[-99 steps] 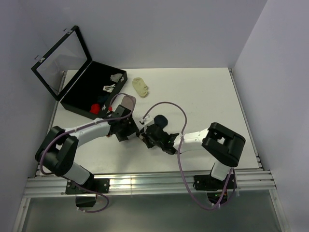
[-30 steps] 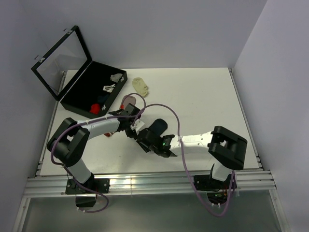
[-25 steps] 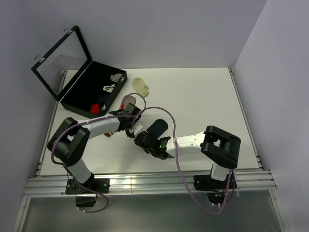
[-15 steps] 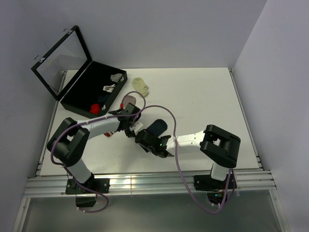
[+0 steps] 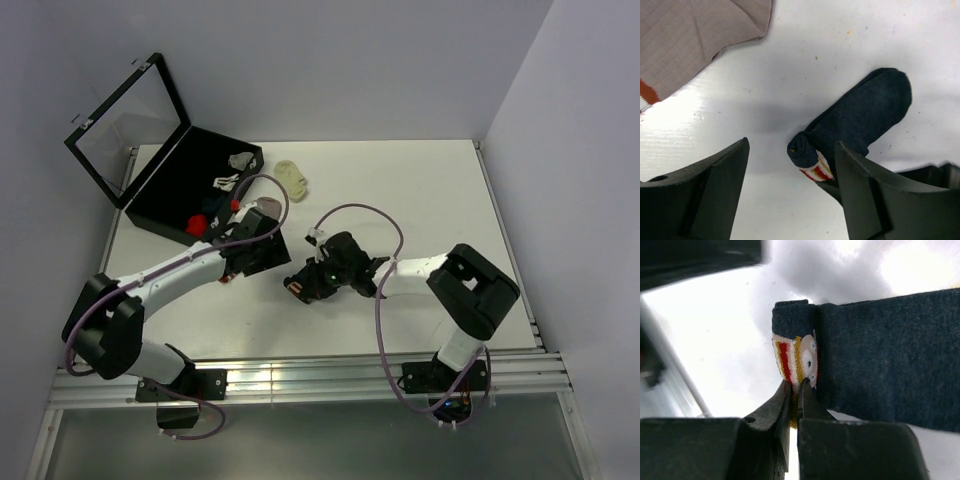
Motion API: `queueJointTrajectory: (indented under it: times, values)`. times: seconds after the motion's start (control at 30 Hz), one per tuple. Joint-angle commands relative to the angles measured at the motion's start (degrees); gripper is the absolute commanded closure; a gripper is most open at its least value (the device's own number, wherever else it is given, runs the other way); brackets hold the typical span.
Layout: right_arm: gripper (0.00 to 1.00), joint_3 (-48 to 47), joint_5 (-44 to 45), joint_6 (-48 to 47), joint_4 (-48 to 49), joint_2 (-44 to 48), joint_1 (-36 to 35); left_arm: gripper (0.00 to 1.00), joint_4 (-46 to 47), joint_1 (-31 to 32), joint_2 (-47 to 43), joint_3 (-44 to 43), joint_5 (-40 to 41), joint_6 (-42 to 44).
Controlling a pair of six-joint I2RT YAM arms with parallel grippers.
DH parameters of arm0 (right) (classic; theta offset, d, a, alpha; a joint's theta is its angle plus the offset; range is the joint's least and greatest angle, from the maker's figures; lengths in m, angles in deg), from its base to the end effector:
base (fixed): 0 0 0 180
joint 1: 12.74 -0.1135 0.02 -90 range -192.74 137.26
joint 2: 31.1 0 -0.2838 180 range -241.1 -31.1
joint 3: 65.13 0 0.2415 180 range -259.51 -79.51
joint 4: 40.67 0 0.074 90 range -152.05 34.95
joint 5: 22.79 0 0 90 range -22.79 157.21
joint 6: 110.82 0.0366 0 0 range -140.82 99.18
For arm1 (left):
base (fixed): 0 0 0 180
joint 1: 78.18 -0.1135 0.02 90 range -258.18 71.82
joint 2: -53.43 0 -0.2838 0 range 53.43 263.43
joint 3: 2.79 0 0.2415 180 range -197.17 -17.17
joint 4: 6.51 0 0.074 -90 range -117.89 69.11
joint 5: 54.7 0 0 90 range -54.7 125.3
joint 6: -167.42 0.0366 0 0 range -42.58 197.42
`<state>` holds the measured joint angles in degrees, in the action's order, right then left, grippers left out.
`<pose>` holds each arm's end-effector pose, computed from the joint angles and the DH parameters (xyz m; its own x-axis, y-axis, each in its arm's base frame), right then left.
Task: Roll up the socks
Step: Roll the sock at the center of the board.
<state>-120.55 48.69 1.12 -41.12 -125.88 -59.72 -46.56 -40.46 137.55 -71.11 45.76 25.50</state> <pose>0.2056 0.2374 0.1736 -0.7264 -0.2591 -0.6366 -0.6343 0.6095 0.4757 0.2295 -0.1691 0.2390 -0.8139 -0.3491 -0.4645 -0.1939 0.9168 -0.3492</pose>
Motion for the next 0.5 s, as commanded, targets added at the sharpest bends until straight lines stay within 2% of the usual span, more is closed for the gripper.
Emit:
queueJointTrajectory:
  times: [0.0,0.23,0.47]
  values:
    - [1.0,1.5,-14.9,7.1,5.2,-2.2,2.9,0.24,0.4,0.2,-3.6,2.2,1.8,-1.4]
    - [1.0,3.0,-24.9,18.0,16.2,-8.4,8.5,0.23,6.3,0.2,-7.4,9.4,-3.2,-4.0]
    - [1.0,4.2,-29.1,25.3,23.3,-13.8,11.7,0.23,12.0,0.6,-5.4,12.5,-7.2,-6.5]
